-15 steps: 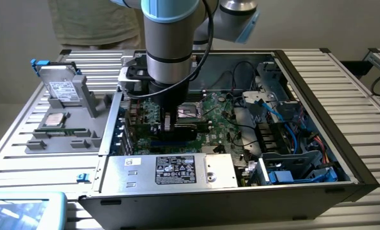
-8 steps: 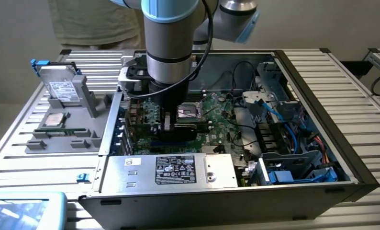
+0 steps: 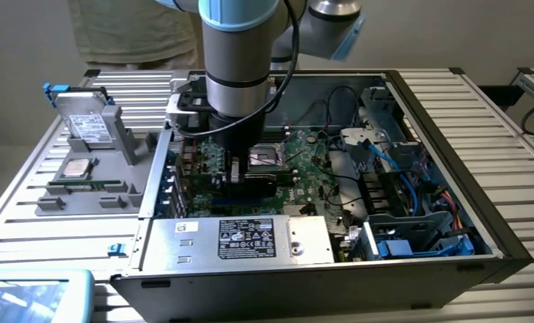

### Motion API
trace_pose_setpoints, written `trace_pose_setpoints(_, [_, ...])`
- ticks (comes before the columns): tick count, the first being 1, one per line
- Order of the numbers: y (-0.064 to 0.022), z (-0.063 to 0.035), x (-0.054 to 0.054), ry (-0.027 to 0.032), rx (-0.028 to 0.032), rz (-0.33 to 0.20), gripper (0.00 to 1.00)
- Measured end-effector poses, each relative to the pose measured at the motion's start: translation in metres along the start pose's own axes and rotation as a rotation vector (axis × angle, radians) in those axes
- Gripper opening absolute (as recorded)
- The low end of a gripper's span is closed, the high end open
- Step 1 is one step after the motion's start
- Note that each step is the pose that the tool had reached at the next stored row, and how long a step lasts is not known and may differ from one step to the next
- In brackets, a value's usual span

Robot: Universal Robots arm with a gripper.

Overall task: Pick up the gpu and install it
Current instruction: 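Insert the gpu into the slot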

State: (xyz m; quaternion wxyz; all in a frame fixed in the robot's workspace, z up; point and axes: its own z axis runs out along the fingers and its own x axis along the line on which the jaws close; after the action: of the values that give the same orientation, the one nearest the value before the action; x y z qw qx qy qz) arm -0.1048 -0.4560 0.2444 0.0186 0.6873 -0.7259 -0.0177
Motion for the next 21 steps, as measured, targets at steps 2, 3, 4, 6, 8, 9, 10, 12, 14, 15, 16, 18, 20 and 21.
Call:
trace_pose_setpoints(2, [0.0000,0.0000,0.0000,0.0001,0.0000,0.000,0.29])
trace_pose_setpoints(3, [0.0000,0.0000,0.0001,0.0004,-0.0001,0.000,0.29])
trace_pose_setpoints(4, [0.0000,0.0001,0.0001,0.0008,-0.0001,0.000,0.29])
trace_pose_setpoints(6, [0.0000,0.0004,0.0000,0.0010,-0.0001,0.000,0.29])
trace_pose_setpoints(8, [0.0000,0.0010,-0.0001,0.0023,0.0000,0.000,0.29])
trace_pose_setpoints(9, [0.0000,0.0013,-0.0002,0.0027,0.0000,0.000,0.29])
trace_pose_setpoints(10, [0.0000,0.0015,-0.0002,0.0033,-0.0001,0.000,0.29])
trace_pose_setpoints(12, [0.0000,0.0018,-0.0002,0.0040,-0.0002,0.000,0.29])
trace_pose_setpoints(14, [0.0000,0.0022,-0.0002,0.0046,-0.0005,0.000,0.29])
trace_pose_setpoints(15, [0.0000,0.0023,-0.0002,0.0049,-0.0007,0.000,0.29])
trace_pose_setpoints(16, [0.0000,0.0023,-0.0002,0.0049,-0.0008,0.000,0.29])
trace_pose_setpoints(18, [0.0000,0.0023,-0.0002,0.0049,-0.0009,0.000,0.29])
trace_pose_setpoints(20, [0.0000,0.0023,-0.0002,0.0048,-0.0009,0.000,0.29])
trace_pose_setpoints(21, [0.0000,0.0023,-0.0002,0.0048,-0.0008,0.000,0.29])
